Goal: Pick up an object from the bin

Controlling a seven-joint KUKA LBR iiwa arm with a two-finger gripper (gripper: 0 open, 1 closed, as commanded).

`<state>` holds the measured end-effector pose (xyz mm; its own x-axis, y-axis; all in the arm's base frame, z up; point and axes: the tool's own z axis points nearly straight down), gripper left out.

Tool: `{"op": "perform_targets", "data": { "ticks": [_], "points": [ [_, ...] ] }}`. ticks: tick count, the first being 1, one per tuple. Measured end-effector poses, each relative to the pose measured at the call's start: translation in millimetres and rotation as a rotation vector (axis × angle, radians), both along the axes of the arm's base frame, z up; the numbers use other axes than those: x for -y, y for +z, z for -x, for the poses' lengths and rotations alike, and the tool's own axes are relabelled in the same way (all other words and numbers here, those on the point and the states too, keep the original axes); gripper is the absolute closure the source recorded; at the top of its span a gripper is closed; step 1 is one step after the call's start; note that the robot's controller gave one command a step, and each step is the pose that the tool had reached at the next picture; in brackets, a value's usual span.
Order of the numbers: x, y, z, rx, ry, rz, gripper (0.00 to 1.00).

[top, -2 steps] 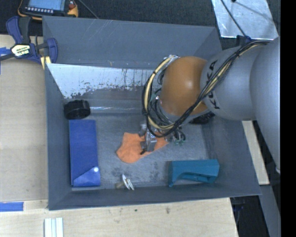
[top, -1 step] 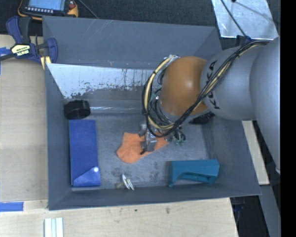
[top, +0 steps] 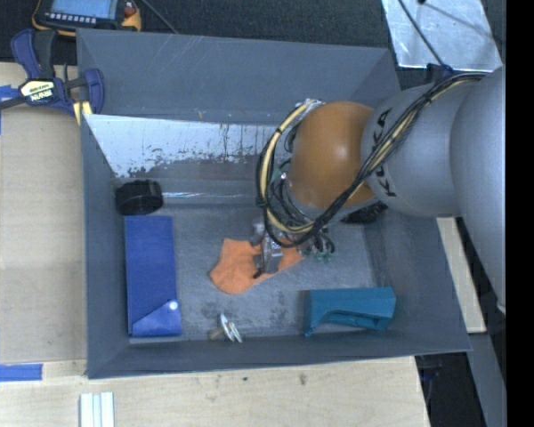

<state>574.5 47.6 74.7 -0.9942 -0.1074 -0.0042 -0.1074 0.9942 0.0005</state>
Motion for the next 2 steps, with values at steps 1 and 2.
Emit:
{"op": "perform_targets", "data": {
  "ticks": [1,2],
  "points": [
    [0.0,0.0,0.0,0.000,0.000,0.000,1.00],
    [0.0,0.0,0.0,0.000,0.000,0.000,1.00]
  ]
}}
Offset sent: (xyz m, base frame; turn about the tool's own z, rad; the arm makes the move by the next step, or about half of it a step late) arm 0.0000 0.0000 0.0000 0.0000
